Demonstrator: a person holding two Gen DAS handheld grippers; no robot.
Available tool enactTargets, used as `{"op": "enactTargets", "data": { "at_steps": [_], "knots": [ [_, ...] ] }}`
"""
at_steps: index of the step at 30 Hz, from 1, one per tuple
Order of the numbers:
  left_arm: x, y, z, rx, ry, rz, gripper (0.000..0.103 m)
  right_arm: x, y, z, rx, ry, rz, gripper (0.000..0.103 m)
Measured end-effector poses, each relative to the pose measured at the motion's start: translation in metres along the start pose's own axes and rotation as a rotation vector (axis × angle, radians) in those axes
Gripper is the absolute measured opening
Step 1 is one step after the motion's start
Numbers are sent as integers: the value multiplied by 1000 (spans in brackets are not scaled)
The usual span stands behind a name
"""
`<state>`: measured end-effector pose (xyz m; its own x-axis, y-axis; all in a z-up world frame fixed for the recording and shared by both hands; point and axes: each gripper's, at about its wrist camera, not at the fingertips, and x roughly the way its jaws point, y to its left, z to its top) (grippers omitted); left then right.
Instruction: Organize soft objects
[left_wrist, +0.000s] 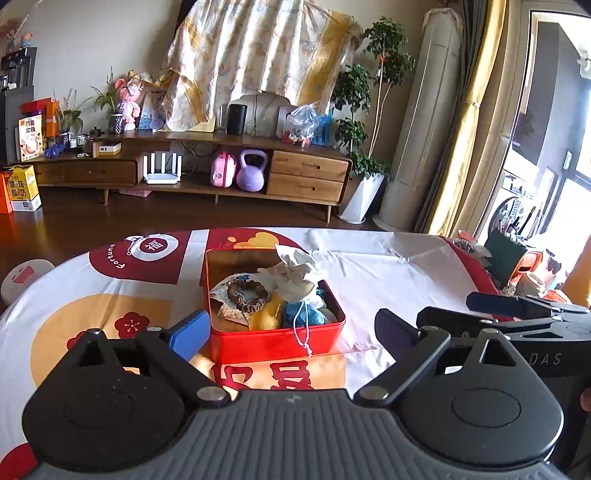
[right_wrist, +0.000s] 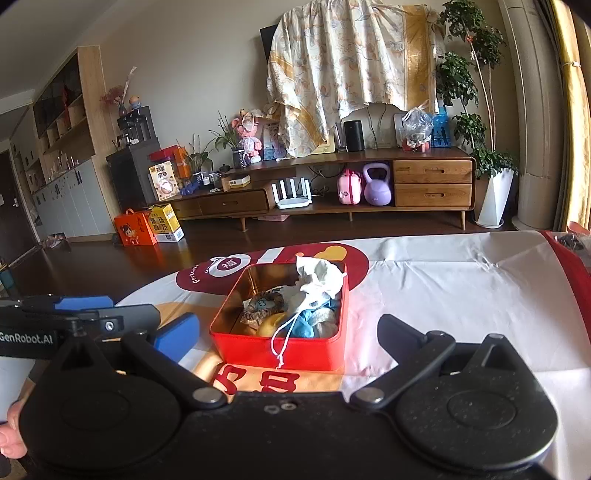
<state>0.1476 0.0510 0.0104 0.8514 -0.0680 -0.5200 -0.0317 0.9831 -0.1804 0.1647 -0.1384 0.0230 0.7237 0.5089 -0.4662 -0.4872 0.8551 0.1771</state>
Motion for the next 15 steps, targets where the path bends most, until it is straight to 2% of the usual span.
{"op": "enactTargets", "data": {
  "at_steps": [15],
  "knots": [
    [-16,-5,-14,2,3,42,98,-7,2,-12,1,-1,-9,103]
  ]
}}
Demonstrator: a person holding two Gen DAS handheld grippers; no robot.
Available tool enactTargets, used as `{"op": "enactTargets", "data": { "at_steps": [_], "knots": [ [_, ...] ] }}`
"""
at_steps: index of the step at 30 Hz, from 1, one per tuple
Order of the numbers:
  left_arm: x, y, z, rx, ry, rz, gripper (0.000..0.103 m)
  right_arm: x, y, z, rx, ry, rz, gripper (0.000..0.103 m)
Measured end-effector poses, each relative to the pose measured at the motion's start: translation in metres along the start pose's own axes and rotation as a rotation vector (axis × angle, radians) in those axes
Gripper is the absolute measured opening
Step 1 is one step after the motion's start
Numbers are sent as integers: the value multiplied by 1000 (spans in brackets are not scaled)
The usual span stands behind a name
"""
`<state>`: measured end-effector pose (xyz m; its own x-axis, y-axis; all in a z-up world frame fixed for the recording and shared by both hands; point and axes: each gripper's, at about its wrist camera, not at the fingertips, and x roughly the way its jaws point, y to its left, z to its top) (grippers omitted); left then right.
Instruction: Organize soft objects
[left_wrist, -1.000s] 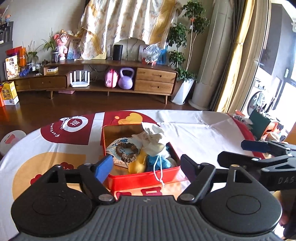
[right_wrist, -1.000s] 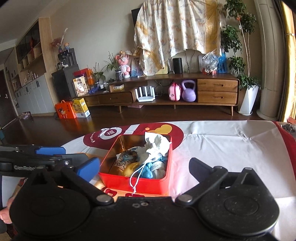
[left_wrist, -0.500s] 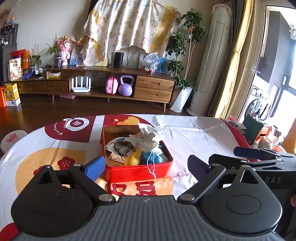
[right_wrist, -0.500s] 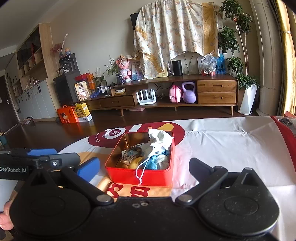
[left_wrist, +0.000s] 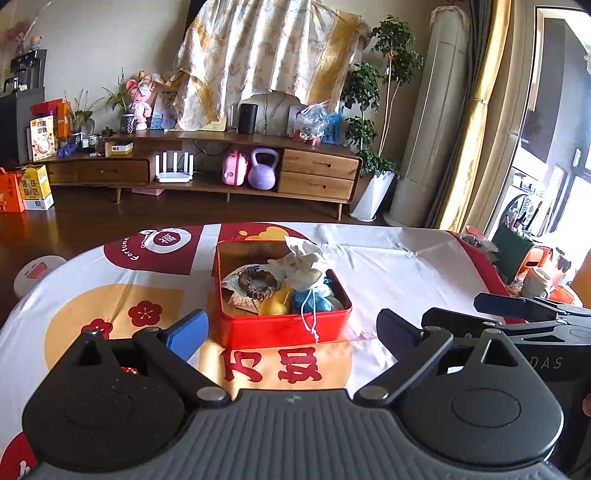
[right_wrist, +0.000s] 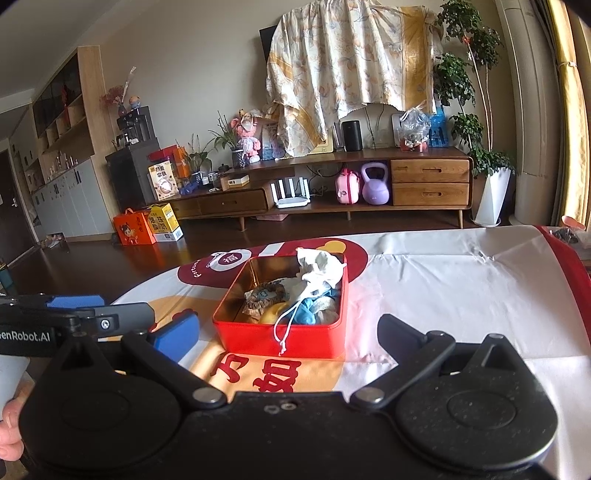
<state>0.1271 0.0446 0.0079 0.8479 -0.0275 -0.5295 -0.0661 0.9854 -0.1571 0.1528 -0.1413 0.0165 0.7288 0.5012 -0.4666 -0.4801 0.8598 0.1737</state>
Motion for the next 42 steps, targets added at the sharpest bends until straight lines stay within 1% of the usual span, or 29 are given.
{"op": "enactTargets", "data": {
  "at_steps": [14,17,24,42],
  "knots": [
    [-7,0,-3,8,-25,-7,98,-1,2,-8,0,5,-3,103],
    [-7,0,-3,16,-31,9,99,-3,3,-8,8,-6,5,103],
    [-9,0,-4,34,-42,20,99,-6,9,-5,-3,-11,15,103],
    [-14,1,-6,34,-42,24,99,-7,10,-6,-1,-5,20,103]
  ]
}}
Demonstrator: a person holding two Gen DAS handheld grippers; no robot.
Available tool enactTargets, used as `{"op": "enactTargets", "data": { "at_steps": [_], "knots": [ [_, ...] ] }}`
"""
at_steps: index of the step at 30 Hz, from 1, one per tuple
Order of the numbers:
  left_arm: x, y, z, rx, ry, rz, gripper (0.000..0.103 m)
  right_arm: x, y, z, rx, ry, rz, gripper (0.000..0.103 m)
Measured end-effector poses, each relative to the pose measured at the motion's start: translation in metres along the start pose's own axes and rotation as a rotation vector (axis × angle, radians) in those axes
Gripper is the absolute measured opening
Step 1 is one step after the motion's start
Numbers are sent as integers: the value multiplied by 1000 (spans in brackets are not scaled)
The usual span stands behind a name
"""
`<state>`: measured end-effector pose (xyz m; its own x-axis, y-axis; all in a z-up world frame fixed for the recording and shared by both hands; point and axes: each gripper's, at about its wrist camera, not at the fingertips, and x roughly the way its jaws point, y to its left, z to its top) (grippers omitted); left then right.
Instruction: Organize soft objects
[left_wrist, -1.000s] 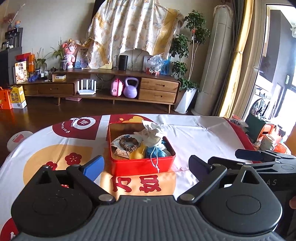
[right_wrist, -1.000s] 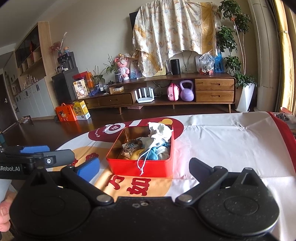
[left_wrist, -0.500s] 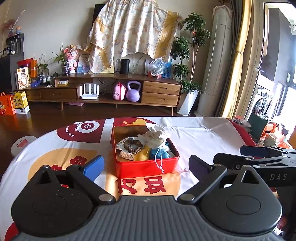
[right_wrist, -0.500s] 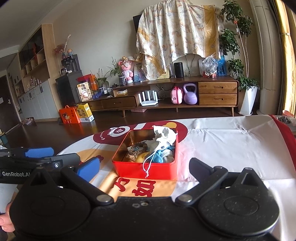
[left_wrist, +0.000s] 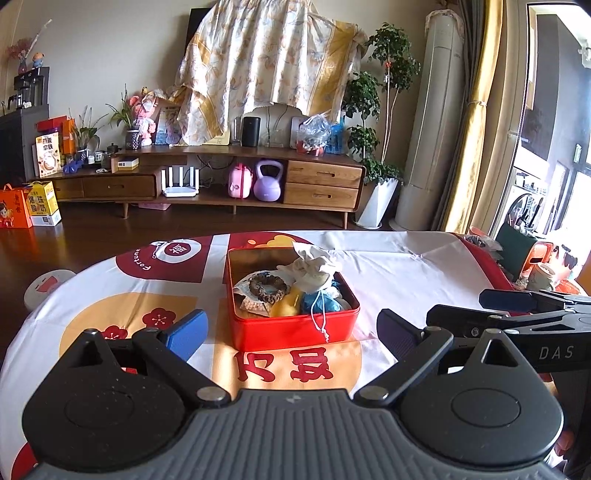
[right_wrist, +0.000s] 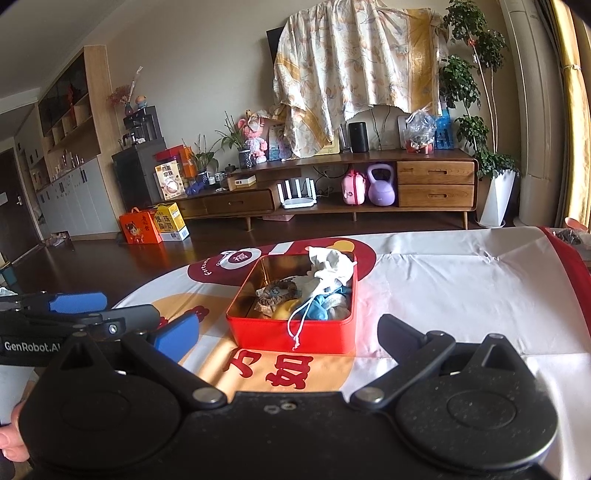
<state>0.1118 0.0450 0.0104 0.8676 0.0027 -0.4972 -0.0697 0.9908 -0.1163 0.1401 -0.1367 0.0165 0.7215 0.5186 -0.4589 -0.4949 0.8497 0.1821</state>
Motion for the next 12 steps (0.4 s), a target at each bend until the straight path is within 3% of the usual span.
{"op": "enactTargets", "data": {
  "at_steps": [12],
  "knots": [
    [-3,2,-1,-4,-1,6,99,0,0,1,1,1,0,103]
  ]
}}
